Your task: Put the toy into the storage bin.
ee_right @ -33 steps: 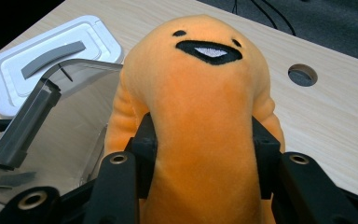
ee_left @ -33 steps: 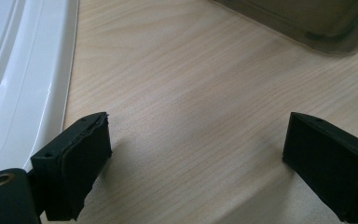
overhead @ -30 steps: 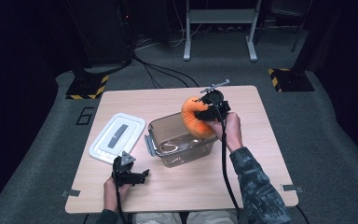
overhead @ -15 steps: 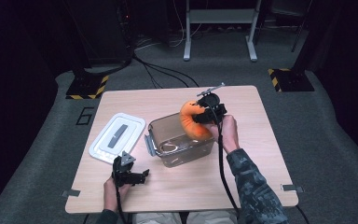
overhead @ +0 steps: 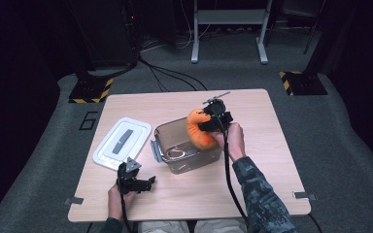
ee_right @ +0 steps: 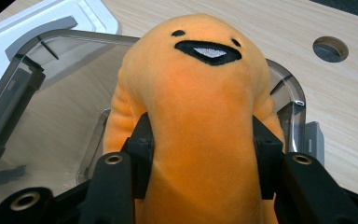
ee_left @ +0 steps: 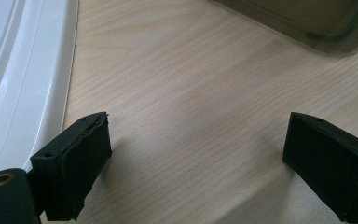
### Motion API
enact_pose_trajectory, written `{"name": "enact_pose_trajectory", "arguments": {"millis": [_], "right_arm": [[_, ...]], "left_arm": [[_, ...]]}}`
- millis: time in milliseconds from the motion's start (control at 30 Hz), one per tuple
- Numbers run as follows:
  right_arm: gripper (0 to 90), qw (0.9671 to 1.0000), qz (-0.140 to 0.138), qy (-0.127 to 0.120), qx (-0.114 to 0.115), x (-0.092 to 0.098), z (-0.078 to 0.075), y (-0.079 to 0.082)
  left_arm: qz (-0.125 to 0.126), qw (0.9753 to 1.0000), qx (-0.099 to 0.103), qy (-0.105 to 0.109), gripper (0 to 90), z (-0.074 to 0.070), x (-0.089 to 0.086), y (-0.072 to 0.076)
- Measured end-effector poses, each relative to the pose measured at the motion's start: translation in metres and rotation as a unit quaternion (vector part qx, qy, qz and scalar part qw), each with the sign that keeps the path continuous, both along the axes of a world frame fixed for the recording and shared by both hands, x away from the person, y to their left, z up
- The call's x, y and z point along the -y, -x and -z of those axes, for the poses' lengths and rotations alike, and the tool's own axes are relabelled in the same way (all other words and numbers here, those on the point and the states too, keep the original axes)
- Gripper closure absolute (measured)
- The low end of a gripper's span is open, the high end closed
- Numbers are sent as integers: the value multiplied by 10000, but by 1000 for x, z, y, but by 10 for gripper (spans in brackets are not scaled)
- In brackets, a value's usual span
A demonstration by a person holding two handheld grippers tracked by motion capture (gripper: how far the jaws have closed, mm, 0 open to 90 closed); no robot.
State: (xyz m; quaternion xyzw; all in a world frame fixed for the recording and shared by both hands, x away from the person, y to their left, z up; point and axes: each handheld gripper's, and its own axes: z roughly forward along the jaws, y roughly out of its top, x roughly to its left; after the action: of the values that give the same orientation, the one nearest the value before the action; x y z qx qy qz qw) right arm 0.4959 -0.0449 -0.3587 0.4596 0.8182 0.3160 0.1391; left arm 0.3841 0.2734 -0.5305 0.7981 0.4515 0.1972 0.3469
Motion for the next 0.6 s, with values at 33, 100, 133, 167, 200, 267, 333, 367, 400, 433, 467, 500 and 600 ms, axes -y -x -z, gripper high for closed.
{"name": "enact_pose_trajectory", "arguments": {"millis": [33,100,133,167,200,267,333,367,400,433,467,500,600], "right_arm": [[539,10000,-2,-1,-2,0,1,0],[538,10000,-27,7,-13,1,2,-1],[537,10000,-23,3,-16,1,2,-1],[536,10000,-17,-3,-18,1,3,-1],[535,10000,-29,4,-24,1,3,-1],[533,10000,-5,-11,-37,0,4,-1],[532,10000,-4,-3,-76,0,5,-2],[530,10000,0,1,-86,0,6,-2],[530,10000,-7,1,-78,0,7,-3],[529,9999,28,-19,-98,-1,7,-3],[528,10000,-25,20,-93,0,8,-3],[527,9999,-15,26,-106,0,9,-4],[524,9999,-28,44,-128,-1,10,-5]], "left_arm": [[15,10000,-6,-22,71,0,0,0],[15,10000,-6,-24,71,0,0,0],[10,10000,-4,-17,71,0,0,0],[8,10000,-3,-15,72,0,0,0],[19,10000,-7,-26,72,0,0,0],[16,10000,-6,-23,71,0,0,0],[17,10000,-7,-25,71,0,0,0],[19,10000,-10,-28,71,0,0,0],[15,10000,-8,-24,72,0,0,0],[14,10000,-8,-25,72,0,0,0],[16,10000,-6,-22,72,0,0,0],[0,10000,4,-25,71,0,0,0],[-2,10000,4,-25,72,0,0,0]]}}
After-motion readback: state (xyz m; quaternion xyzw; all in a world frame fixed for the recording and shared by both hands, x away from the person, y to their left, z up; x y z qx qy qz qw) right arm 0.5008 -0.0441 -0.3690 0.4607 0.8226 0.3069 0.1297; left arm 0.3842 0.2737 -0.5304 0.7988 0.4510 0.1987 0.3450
